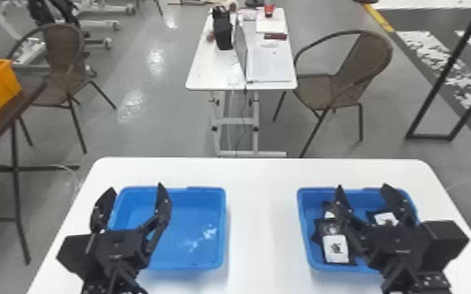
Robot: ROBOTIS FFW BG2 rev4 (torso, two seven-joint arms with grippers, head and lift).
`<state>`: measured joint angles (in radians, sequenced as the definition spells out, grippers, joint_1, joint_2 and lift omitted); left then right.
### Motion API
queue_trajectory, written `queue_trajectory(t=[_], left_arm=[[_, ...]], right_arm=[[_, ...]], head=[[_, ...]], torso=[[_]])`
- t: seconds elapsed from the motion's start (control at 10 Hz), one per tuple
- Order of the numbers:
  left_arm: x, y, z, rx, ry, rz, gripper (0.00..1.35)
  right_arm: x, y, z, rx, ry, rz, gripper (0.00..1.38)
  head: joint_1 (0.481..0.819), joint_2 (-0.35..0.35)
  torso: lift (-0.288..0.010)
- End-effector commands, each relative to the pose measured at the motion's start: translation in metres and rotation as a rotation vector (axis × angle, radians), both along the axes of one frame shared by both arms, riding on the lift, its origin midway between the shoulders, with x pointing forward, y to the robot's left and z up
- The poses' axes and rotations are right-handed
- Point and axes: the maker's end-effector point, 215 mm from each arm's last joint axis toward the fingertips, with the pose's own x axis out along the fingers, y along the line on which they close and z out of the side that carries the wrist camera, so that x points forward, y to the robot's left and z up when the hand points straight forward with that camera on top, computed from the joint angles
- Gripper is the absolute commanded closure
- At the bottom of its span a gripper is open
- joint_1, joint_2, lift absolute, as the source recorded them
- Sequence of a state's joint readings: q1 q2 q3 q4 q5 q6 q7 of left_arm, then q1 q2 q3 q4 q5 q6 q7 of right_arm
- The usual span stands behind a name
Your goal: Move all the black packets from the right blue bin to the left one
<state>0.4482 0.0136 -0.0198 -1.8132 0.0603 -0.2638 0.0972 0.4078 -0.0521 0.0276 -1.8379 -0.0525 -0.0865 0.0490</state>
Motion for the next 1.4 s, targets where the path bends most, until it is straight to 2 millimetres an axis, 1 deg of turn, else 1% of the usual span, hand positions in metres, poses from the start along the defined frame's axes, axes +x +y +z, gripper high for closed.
queue_trajectory(t=[0.0, 0.2, 0.7, 0.8, 1.0, 1.3], left_arm=[[0.0, 0.0, 0.0, 0.0, 0.0, 0.0, 0.21], [0.0, 0.0, 0.0, -0.003, 0.0, -0.002, 0.21], [0.0, -0.001, -0.002, -0.008, 0.005, -0.006, 0.21], [0.0, -0.001, -0.003, -0.011, 0.008, -0.007, 0.21], [0.0, -0.001, -0.004, -0.012, 0.011, -0.007, 0.21], [0.002, -0.002, -0.005, -0.014, 0.017, -0.015, 0.21]], right_arm=[[0.0, 0.0, 0.0, 0.0, 0.0, 0.0, 0.28], [0.0, 0.001, 0.001, -0.01, -0.005, 0.001, 0.28], [-0.004, -0.003, -0.004, 0.001, 0.006, -0.016, 0.28], [-0.007, -0.004, -0.01, 0.008, 0.017, -0.019, 0.28], [-0.014, -0.014, -0.04, 0.042, 0.079, -0.039, 0.28], [-0.016, -0.022, -0.079, 0.036, 0.174, -0.04, 0.27]], head=[[0.695, 0.04], [0.695, 0.04], [0.695, 0.036], [0.695, 0.036], [0.695, 0.031], [0.695, 0.018]], torso=[[0.0], [0.0], [0.0], [0.0], [0.0], [0.0]])
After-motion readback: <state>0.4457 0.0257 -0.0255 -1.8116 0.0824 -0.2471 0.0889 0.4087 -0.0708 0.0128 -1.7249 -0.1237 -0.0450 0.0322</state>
